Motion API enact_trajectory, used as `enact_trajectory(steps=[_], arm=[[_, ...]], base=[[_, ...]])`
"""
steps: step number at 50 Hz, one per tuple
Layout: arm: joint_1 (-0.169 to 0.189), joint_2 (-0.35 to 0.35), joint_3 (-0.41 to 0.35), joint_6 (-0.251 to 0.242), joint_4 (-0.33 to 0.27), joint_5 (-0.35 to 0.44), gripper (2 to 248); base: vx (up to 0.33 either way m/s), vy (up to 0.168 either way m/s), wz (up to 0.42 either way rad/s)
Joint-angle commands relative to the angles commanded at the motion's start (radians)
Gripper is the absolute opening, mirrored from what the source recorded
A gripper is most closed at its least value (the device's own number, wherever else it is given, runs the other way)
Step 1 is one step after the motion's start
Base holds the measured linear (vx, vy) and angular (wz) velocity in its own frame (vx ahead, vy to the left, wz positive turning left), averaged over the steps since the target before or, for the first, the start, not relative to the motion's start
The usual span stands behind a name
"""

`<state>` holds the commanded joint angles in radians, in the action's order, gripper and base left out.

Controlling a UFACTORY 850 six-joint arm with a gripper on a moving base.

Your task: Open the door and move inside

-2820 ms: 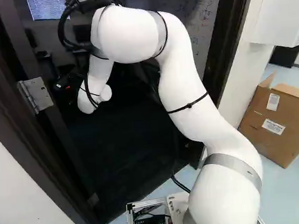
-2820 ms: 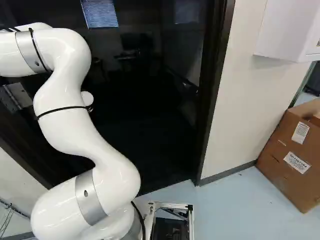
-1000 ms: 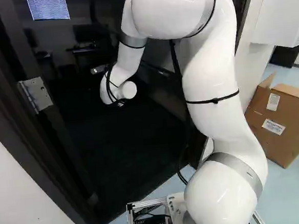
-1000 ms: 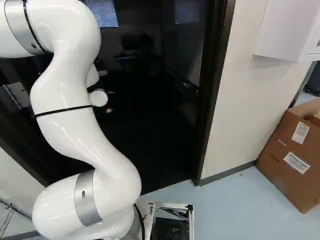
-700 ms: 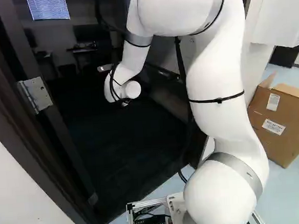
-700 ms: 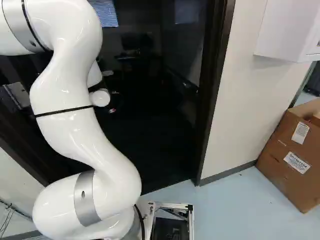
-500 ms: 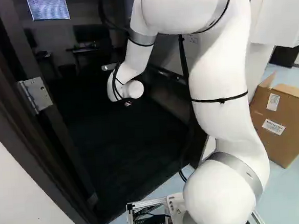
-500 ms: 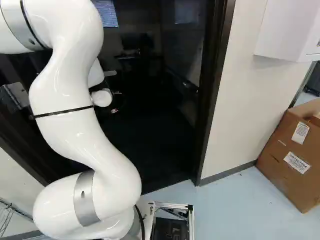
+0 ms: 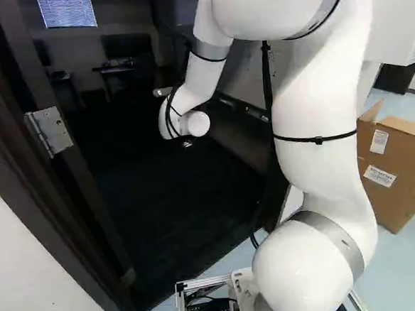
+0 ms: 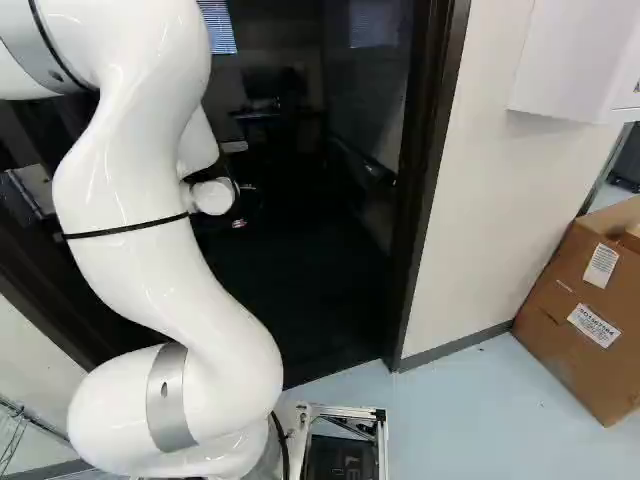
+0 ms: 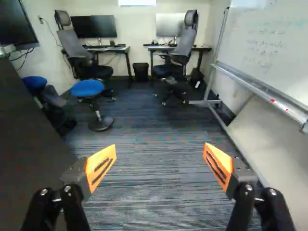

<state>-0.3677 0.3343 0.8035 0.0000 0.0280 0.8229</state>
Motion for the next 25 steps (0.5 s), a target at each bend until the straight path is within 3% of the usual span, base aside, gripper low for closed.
enact_trajectory(steps=[25], arm=[[0.064,-0.054,-0.064,0.000,0.002,0.000,247]], base=[[0.000,0.000,0.000]])
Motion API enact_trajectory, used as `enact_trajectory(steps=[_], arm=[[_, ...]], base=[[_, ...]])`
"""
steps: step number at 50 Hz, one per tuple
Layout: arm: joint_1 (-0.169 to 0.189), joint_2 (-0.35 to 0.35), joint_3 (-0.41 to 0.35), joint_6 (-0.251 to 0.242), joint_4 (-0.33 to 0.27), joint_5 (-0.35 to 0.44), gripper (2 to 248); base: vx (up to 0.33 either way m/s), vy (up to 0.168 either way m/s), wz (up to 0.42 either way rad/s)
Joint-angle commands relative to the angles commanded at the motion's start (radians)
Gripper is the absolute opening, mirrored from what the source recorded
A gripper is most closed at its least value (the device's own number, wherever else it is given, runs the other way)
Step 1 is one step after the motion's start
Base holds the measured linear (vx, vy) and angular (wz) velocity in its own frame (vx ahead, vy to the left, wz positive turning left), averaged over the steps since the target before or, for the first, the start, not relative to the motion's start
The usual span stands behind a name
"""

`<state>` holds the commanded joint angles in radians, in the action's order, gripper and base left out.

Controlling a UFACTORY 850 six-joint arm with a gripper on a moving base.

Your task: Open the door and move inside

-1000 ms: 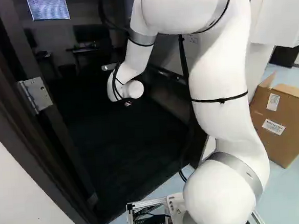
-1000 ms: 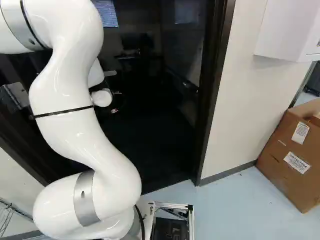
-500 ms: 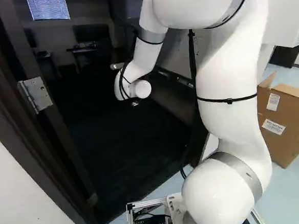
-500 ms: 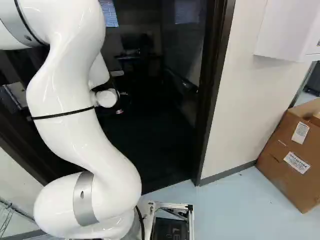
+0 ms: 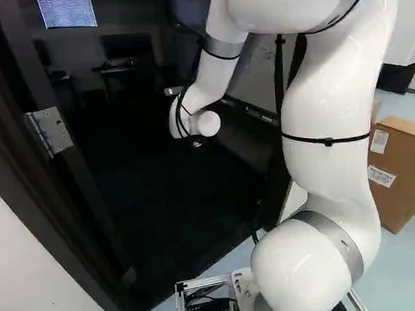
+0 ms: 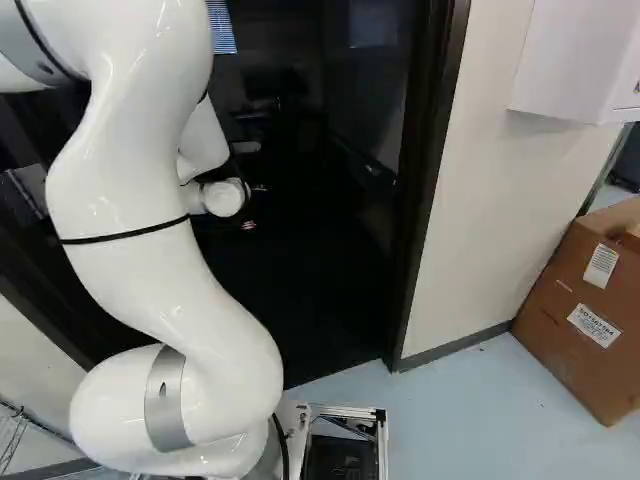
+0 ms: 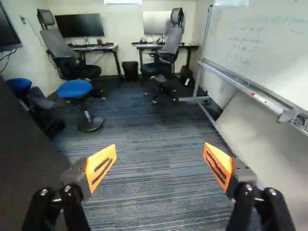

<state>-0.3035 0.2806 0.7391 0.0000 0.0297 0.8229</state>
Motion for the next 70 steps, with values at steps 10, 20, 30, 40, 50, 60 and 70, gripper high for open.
enact_trajectory(steps=[10,20,30,40,50,60,70], arm=[[0.026,-0.026,-0.031,0.000,0.000,0.000,247],[0.051,-0.058,-0.067,0.000,0.000,0.000,247],[0.077,-0.092,-0.106,0.000,0.000,0.000,247],[0.101,-0.131,-0.150,0.000,0.000,0.000,247],[0.123,-0.174,-0.198,0.000,0.000,0.000,247],[0.146,-0.219,-0.245,0.000,0.000,0.000,247],[0.169,-0.263,-0.291,0.000,0.000,0.000,247]], base=[[0.000,0.000,0.000],[0.000,0.000,0.000],[0.000,0.000,0.000],[0.000,0.000,0.000],[0.000,0.000,0.000],[0.000,0.000,0.000],[0.000,0.000,0.000]])
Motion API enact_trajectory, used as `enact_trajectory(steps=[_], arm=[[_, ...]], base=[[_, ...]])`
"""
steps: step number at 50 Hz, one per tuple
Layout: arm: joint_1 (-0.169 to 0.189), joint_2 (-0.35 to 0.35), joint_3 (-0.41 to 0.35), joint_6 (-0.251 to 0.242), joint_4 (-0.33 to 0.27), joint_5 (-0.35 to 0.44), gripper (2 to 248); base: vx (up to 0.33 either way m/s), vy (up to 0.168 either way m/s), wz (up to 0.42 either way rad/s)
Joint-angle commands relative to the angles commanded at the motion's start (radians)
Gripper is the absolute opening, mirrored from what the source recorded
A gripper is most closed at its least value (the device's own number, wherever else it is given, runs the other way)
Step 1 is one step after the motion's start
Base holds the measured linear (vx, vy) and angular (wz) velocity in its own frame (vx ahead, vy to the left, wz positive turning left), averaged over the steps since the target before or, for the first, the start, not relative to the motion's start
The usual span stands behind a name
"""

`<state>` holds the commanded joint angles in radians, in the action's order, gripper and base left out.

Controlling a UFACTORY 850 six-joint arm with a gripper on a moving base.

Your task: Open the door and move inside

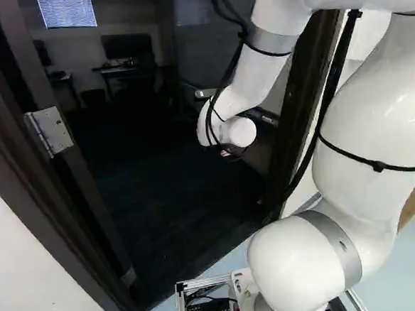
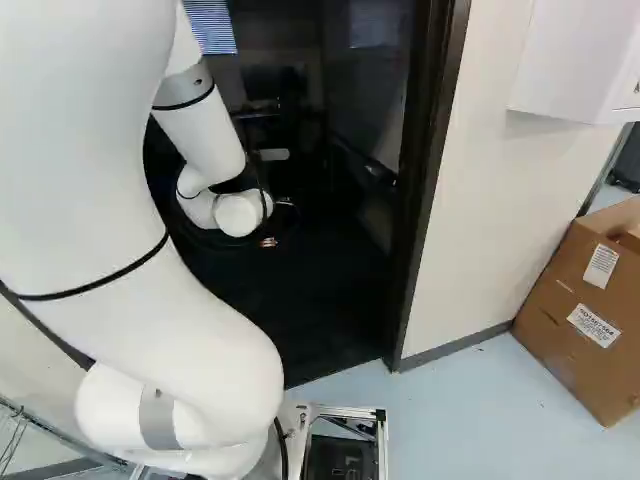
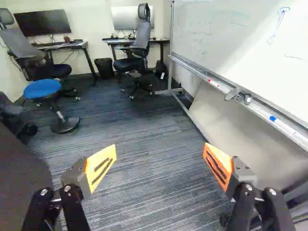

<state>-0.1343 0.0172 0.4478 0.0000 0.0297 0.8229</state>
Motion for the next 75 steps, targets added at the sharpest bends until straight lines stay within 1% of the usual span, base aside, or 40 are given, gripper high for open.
enact_trajectory(steps=[17,32,40,50,75], arm=[[0.045,-0.073,-0.074,0.000,0.000,0.000,247],[0.092,-0.135,-0.133,0.000,0.000,0.000,247],[0.114,-0.159,-0.156,0.000,0.000,0.000,247],[0.120,-0.165,-0.161,0.000,0.000,0.000,247],[0.120,-0.165,-0.161,0.000,0.000,0.000,247]], base=[[0.000,0.000,0.000],[0.000,0.000,0.000],[0.000,0.000,0.000],[0.000,0.000,0.000],[0.000,0.000,0.000]])
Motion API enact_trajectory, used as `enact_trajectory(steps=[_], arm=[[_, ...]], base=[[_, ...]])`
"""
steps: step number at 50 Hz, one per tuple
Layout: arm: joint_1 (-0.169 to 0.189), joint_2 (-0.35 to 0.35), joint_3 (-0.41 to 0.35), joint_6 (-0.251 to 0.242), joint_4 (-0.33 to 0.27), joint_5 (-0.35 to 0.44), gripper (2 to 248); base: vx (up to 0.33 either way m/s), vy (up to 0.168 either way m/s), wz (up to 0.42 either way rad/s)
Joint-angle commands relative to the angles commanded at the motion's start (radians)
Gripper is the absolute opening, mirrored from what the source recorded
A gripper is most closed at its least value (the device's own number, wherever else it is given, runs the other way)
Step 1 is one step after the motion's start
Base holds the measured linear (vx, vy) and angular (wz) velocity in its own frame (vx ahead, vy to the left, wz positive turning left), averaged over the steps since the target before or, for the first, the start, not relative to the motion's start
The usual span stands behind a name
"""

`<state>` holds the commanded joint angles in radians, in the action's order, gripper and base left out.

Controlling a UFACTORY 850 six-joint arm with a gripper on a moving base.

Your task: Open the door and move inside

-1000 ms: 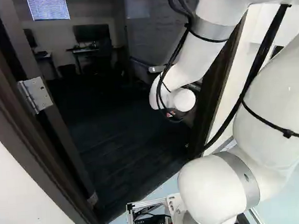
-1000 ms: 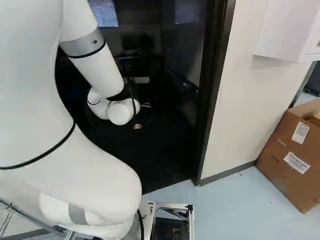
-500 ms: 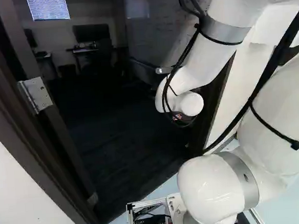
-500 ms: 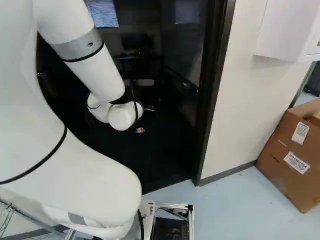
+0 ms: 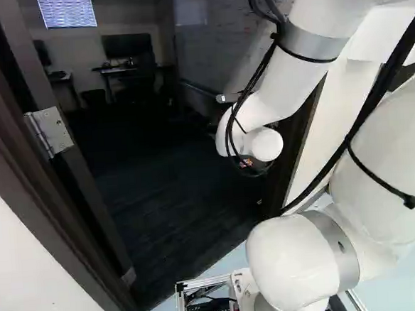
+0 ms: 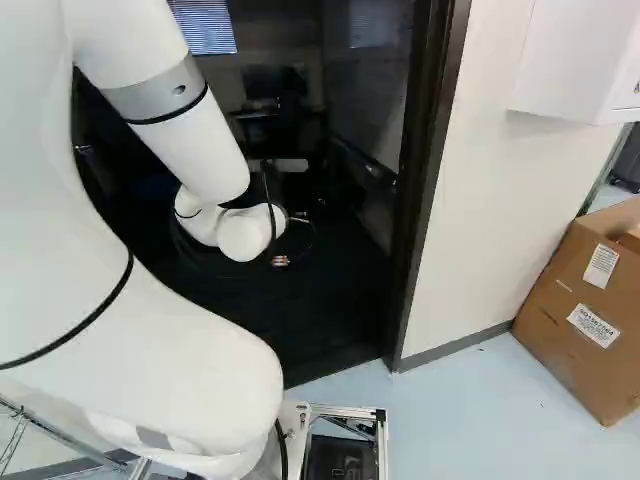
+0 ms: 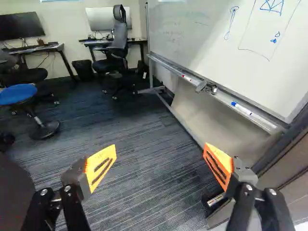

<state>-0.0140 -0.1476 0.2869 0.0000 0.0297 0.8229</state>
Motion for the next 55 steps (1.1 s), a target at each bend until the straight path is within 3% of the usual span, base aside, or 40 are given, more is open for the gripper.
enact_trajectory(steps=[21,32,55], arm=[[0.000,0.000,0.000,0.000,0.000,0.000,247],[0.000,0.000,0.000,0.000,0.000,0.000,247],[0.000,0.000,0.000,0.000,0.000,0.000,247]], base=[[-0.002,-0.033,0.000],[0.081,-0.089,0.106],[0.098,-0.006,0.135]])
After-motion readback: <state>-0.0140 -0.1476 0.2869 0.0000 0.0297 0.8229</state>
